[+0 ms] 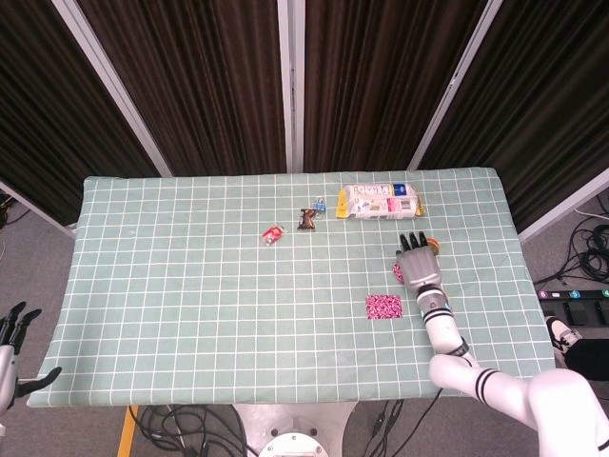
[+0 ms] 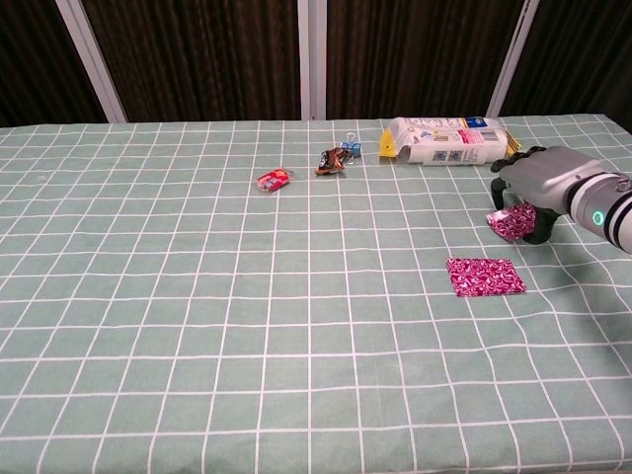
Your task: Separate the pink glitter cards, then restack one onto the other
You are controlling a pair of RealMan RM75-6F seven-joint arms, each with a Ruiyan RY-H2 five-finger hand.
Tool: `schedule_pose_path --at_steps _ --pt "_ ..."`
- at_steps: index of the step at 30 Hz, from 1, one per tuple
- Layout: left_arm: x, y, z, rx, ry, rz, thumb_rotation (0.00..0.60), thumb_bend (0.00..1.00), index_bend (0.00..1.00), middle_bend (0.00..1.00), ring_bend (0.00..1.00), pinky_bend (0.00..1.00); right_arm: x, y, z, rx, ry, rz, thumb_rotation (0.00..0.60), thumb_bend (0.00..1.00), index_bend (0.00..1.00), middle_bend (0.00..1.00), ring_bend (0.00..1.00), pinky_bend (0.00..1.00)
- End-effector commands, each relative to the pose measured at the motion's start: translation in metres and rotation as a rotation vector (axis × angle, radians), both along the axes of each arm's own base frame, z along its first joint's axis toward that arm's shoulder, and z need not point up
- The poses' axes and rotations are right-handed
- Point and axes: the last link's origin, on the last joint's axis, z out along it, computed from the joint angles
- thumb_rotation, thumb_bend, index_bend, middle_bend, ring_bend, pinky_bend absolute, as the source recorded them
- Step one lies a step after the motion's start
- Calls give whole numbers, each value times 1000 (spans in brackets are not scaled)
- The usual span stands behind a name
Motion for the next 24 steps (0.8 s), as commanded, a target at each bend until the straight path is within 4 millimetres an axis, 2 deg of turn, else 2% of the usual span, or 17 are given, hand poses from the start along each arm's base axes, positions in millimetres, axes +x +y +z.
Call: schedule_pose_path --at_steps 1,5,11,18,24 --pt "0 0 0 -1 0 -1 600 56 197 154 133 137 10 3 8 -20 -37 4 598 180 362 41 0 0" --pt "-1 1 0 0 -2 -3 600 57 197 154 132 137 20 12 15 -30 -75 -5 580 180 362 43 0 0" --pt "-2 2 -2 -1 -8 -9 600 56 197 154 133 137 29 38 22 -7 -102 -30 541 181 361 49 0 0" --pt "-1 4 -2 0 -11 -21 600 56 197 154 133 137 37 66 19 33 -143 -92 508 179 361 58 0 0" --pt "-3 2 -3 -1 -16 -16 600 57 197 154 133 137 44 73 10 97 -129 -85 505 181 361 58 0 0"
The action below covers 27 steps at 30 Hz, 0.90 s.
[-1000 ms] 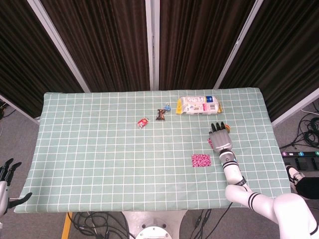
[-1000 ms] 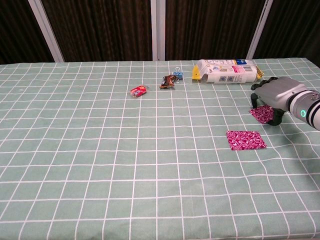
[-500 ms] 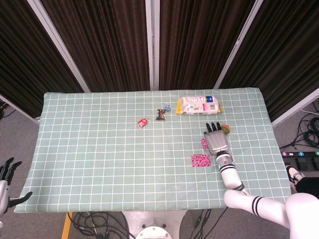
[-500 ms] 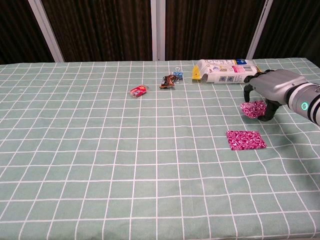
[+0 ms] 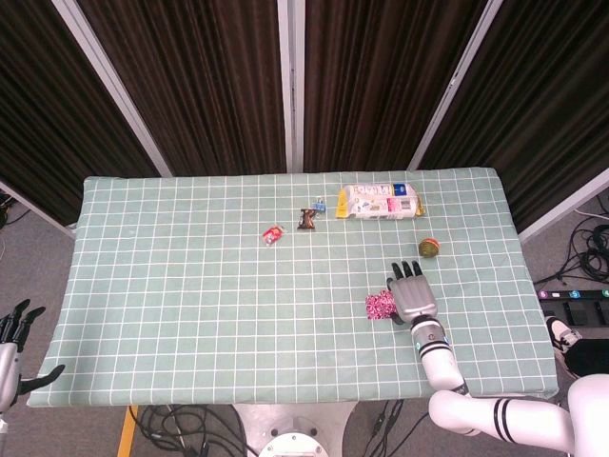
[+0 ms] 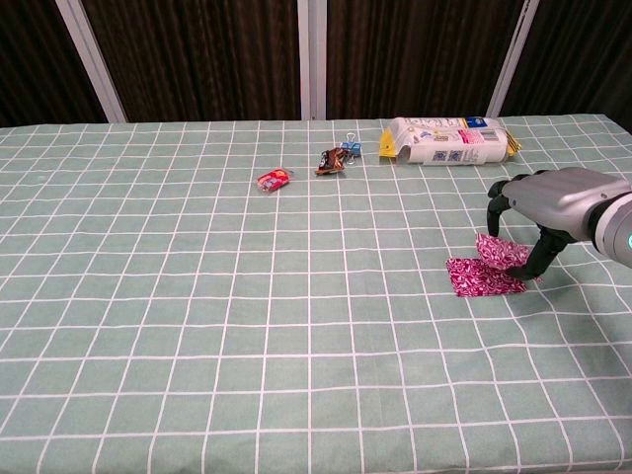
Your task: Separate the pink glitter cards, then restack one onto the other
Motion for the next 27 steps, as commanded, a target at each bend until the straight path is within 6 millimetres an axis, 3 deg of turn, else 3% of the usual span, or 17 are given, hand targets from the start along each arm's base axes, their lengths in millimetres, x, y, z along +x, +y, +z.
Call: schedule_pose_path --at_steps 1,12,27 --pt "-1 -1 0 1 -2 5 600 57 197 154 133 137 3 1 -4 37 25 32 508 181 361 59 0 0" --pt "-4 -3 0 3 -3 17 600 57 197 154 133 138 23 -6 -14 78 69 101 508 181 358 57 0 0" --pt "-8 -2 -2 6 6 26 600 57 197 154 132 137 22 -2 -20 96 82 62 494 183 331 52 0 0"
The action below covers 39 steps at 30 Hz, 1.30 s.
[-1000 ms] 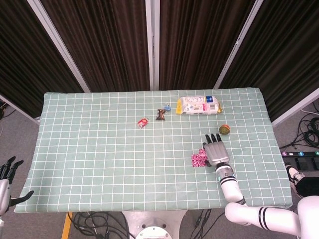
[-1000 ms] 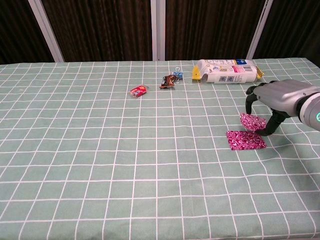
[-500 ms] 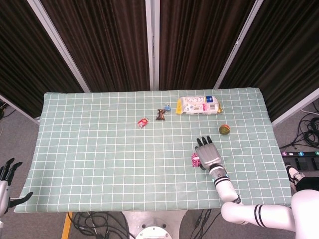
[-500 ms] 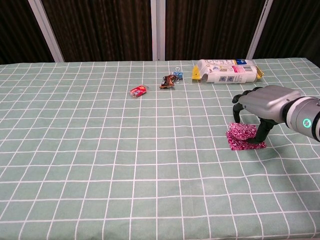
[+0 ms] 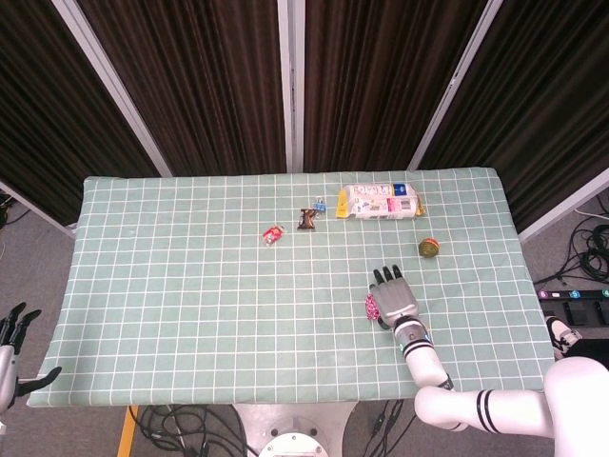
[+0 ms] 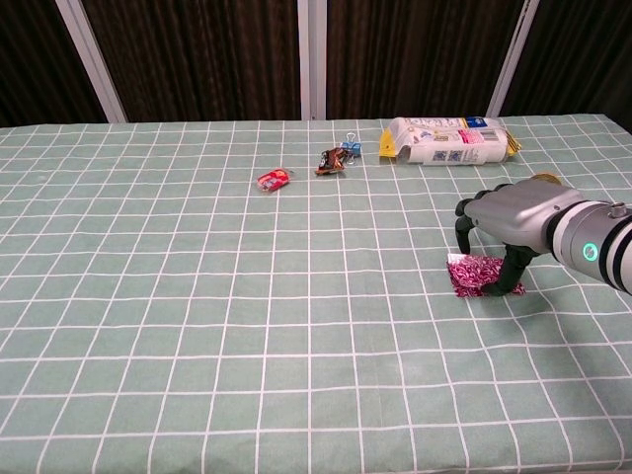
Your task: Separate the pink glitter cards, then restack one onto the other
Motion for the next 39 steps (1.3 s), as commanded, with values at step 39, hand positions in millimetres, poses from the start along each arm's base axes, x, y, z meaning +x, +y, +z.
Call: schedule_pose_path --at_steps 39 --pt "18 20 0 0 29 -66 600 57 197 154 132 137 -93 116 193 -480 -509 28 598 191 210 31 0 0"
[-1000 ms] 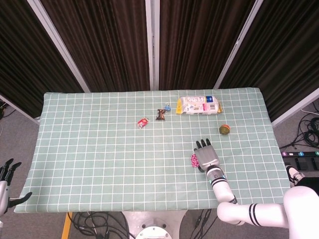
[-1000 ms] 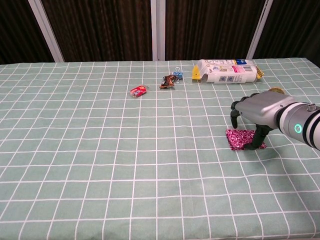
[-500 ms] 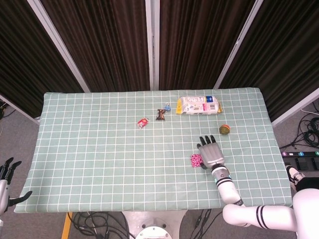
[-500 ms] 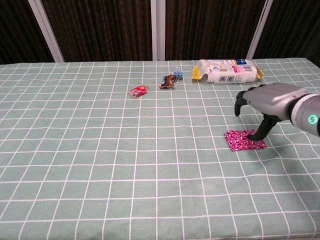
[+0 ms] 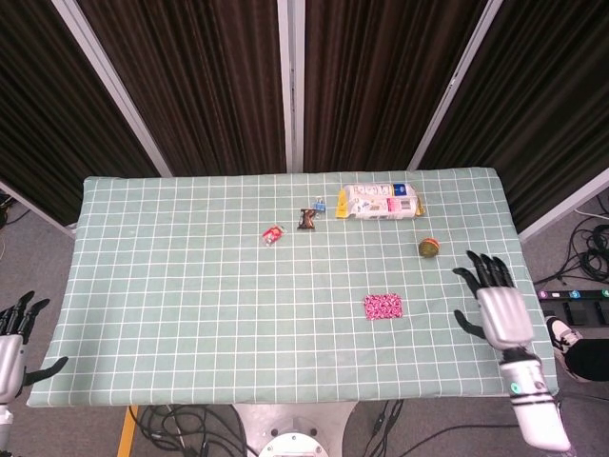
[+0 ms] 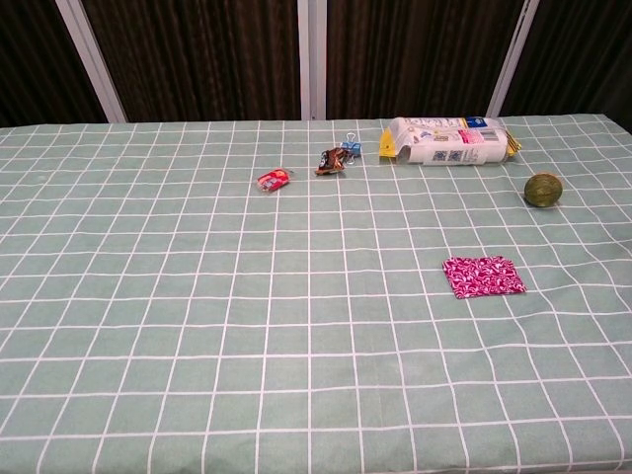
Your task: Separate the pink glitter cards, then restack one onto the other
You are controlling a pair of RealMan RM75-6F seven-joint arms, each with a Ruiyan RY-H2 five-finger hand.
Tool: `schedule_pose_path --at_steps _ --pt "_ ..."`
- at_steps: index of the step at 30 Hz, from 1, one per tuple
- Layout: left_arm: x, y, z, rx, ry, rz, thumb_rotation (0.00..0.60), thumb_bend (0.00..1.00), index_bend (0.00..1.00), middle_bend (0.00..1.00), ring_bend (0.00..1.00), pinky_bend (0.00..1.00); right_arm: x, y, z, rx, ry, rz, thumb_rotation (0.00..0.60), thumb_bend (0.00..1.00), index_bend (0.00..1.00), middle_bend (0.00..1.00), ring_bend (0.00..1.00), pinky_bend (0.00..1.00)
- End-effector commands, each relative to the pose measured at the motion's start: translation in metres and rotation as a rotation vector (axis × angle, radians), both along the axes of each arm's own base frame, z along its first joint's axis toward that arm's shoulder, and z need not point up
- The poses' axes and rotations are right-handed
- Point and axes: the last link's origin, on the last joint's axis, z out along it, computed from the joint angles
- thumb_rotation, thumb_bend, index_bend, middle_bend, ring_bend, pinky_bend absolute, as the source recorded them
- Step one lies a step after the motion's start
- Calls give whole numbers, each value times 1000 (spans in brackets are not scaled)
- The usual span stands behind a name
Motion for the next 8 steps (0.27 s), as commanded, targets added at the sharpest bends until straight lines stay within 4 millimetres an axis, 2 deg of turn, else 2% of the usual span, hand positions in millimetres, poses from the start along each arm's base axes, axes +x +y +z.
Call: schedule_pose_path --at_steps 1,8 --pt "5 3 0 1 1 -13 600 57 197 154 132 137 -15 37 27 -26 -48 -16 598 191 209 30 0 0" --pt "10 4 0 0 12 -21 600 56 197 154 133 137 -16 53 37 -50 -54 48 594 192 207 30 0 0"
